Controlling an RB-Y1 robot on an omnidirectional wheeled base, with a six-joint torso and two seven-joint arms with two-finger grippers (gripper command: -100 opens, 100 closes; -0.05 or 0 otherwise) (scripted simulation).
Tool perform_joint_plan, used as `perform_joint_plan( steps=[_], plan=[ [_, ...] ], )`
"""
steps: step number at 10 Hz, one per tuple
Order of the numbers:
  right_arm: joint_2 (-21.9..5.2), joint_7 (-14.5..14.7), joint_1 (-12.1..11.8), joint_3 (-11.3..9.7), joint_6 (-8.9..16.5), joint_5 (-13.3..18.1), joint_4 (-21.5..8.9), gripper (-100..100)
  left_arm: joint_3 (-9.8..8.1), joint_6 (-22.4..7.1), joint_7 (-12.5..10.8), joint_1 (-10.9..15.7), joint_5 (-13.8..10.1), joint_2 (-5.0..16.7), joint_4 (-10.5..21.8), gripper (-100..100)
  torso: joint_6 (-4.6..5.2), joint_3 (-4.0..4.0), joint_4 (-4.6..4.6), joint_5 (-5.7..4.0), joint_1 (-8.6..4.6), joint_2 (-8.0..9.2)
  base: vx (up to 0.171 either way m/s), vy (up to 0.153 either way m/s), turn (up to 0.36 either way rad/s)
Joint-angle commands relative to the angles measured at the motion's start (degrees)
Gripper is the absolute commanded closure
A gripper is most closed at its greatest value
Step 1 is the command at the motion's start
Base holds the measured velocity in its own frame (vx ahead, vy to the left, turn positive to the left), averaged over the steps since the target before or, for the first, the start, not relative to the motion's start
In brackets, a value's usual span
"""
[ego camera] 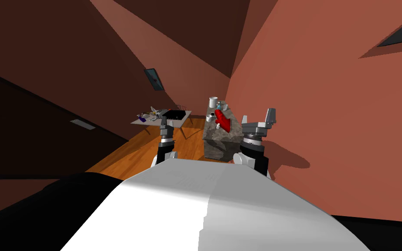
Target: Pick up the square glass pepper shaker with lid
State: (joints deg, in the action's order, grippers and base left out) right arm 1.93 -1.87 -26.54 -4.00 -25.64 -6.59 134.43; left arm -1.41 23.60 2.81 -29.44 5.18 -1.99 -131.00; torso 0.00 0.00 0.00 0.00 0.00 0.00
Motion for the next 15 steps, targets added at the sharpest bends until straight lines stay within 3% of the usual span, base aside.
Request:
perform_joint_plan(
  steps=[1, 5, 10, 11, 15],
  plan=[
    [-2.1, 0.1, 0.1, 0.0, 0.1, 0.3, -0.6, -100, 0.00, 0.0, 0.0, 0.0, 0.0, 0.0, 0.0, 0, 0.00, 0.00, 0.00, 0.00, 0.00, 0.00, -0.006, 0.004, 0.020],
    [-8.3, 0.9, 0.3, 0.1, 0.8, 1.7, -4.2, -100, 0.00, 0.0, 0.0, 0.0, 0.0, 0.0, 0.0, 0, 0.00, 0.06, 0.02, 0.00, 0.00, 0.11, -0.027, 0.007, 0.037],
    [-15.5, 2.5, 0.5, 0.3, 2.1, 4.8, -11.4, -100, 0.00, 0.0, 0.0, 0.0, 0.0, 0.0, 0.0, 0, 0.00, 0.14, 0.05, 0.00, 0.02, 0.25, -0.056, 0.011, 0.063],
    [-15.5, 2.5, 0.5, 0.3, 2.1, 4.8, -11.5, -100, 0.00, 0.0, 0.0, 0.0, 0.0, 0.0, 0.0, 0, 0.00, 0.15, 0.06, 0.00, 0.00, 0.26, -0.038, 0.006, 0.016],
    [-21.4, 4.0, 0.7, 0.5, 3.4, 7.9, -18.5, -100, 0.00, 0.0, 0.0, 0.0, 0.0, 0.0, 0.0, 0, -0.01, 0.13, 0.05, 0.00, 0.03, 0.23, -0.056, 0.014, 0.077]
  ],
)
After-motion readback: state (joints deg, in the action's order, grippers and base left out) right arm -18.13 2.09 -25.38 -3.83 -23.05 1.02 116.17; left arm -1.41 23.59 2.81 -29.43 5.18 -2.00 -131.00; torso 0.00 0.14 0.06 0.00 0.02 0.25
